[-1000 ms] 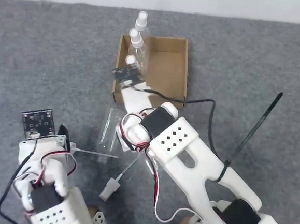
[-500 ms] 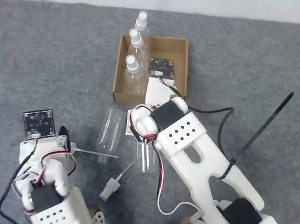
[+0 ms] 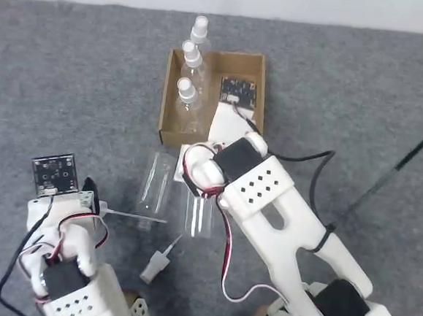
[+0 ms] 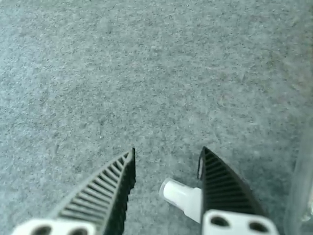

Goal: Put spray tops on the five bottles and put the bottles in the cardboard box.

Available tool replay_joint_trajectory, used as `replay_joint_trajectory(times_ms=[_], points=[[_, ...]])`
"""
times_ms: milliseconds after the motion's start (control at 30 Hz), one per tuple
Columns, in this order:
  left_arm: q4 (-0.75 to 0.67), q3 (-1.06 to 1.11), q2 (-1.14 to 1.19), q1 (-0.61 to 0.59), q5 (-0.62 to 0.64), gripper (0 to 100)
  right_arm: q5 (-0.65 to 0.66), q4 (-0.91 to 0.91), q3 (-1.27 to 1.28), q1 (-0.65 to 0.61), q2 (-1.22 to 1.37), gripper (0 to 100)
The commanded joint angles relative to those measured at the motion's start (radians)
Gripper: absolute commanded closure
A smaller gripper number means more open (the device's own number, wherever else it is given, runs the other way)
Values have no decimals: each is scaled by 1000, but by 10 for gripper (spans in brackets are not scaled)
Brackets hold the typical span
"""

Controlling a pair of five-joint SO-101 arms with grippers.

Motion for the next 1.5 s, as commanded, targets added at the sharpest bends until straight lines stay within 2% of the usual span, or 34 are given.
replay_joint_trajectory(times_ms=[0,333,467,667,967,1133,1300,1467], points=[[5,-10,-21,3,5,804,-17,10,-112,10,-76,940],[5,-10,-21,6,3,804,-49,16,-153,10,-76,941],[5,-10,-21,6,3,804,-49,87,-212,8,-76,998],[5,-10,-21,5,3,804,-43,143,-250,8,-76,993],[5,-18,-21,5,3,803,83,259,-245,8,-147,993],[48,-82,-20,6,5,736,117,263,-160,16,-266,993],[61,-148,-18,8,5,732,173,216,-26,16,-404,993],[69,-237,-15,48,5,731,184,88,143,18,-559,993]])
